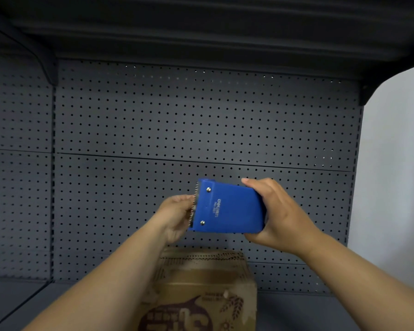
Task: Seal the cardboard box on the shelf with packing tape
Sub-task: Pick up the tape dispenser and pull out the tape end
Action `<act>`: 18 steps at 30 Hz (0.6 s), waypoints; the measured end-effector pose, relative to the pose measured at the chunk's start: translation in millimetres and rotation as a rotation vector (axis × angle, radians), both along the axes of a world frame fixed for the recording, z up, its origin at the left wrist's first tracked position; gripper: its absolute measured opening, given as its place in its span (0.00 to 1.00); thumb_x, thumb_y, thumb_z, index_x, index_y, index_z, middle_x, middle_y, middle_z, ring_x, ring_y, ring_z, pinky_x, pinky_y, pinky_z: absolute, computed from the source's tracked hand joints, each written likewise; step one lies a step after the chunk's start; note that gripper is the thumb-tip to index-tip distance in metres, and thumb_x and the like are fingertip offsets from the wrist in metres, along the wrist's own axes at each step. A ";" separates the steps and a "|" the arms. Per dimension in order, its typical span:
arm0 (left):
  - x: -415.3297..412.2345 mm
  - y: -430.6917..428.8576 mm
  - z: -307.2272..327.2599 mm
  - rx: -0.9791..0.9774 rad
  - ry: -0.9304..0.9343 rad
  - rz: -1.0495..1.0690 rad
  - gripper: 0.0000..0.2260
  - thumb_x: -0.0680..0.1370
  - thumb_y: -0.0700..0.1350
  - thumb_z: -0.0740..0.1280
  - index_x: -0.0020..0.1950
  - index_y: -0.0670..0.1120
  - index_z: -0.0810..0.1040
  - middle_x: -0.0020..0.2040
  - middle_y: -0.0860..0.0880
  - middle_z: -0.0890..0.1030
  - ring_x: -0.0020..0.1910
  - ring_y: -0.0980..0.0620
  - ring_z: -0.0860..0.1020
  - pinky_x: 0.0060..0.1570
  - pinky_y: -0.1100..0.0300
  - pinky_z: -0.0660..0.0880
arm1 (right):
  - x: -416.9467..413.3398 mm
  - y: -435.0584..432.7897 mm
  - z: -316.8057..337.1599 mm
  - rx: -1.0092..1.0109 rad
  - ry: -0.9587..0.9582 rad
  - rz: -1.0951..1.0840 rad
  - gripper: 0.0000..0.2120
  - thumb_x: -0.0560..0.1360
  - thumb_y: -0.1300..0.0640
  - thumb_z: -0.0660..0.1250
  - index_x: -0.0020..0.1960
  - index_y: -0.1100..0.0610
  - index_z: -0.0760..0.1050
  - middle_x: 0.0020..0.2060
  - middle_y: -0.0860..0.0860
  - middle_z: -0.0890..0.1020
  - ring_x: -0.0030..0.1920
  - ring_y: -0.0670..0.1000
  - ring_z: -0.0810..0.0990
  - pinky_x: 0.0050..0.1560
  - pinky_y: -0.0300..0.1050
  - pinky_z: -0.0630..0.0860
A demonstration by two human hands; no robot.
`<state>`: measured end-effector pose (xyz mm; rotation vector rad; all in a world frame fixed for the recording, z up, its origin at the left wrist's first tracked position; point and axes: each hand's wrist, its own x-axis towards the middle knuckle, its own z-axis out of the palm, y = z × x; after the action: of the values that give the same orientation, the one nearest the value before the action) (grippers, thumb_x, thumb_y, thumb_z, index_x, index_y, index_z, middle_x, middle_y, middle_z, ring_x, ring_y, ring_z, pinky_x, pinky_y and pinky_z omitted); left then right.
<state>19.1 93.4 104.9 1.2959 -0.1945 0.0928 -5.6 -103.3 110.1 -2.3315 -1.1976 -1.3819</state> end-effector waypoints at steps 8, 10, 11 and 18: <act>29.4 54.3 -5.5 0.000 -0.068 0.153 0.09 0.79 0.43 0.62 0.40 0.42 0.76 0.34 0.49 0.78 0.34 0.55 0.72 0.39 0.64 0.70 | 8.2 -8.6 -5.9 -0.016 0.108 -0.228 0.41 0.59 0.55 0.74 0.67 0.49 0.59 0.45 0.48 0.68 0.43 0.49 0.68 0.40 0.45 0.68; 30.2 63.7 -6.7 0.053 -0.084 0.173 0.10 0.79 0.42 0.62 0.38 0.44 0.76 0.31 0.51 0.77 0.33 0.55 0.71 0.39 0.64 0.69 | 9.3 -7.6 -9.4 -0.027 0.189 -0.290 0.41 0.62 0.53 0.73 0.70 0.49 0.59 0.46 0.47 0.66 0.45 0.48 0.67 0.43 0.42 0.65; 28.7 65.4 -7.3 0.060 -0.088 0.190 0.11 0.79 0.42 0.62 0.37 0.44 0.75 0.32 0.50 0.77 0.33 0.55 0.71 0.40 0.63 0.69 | 10.5 -5.4 -11.0 -0.034 0.230 -0.304 0.41 0.63 0.53 0.73 0.71 0.50 0.58 0.46 0.47 0.66 0.46 0.48 0.67 0.43 0.42 0.65; 24.2 74.3 -17.2 0.035 -0.082 0.243 0.10 0.78 0.42 0.63 0.38 0.43 0.76 0.35 0.47 0.76 0.35 0.54 0.74 0.42 0.63 0.72 | 16.9 -4.6 -8.3 -0.133 0.288 -0.410 0.44 0.64 0.50 0.71 0.74 0.47 0.51 0.46 0.46 0.64 0.45 0.46 0.64 0.43 0.39 0.62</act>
<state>43.3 167.8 87.7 1.3473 -0.1083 0.3514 11.3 -107.9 101.8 -2.8663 -0.7803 -1.0350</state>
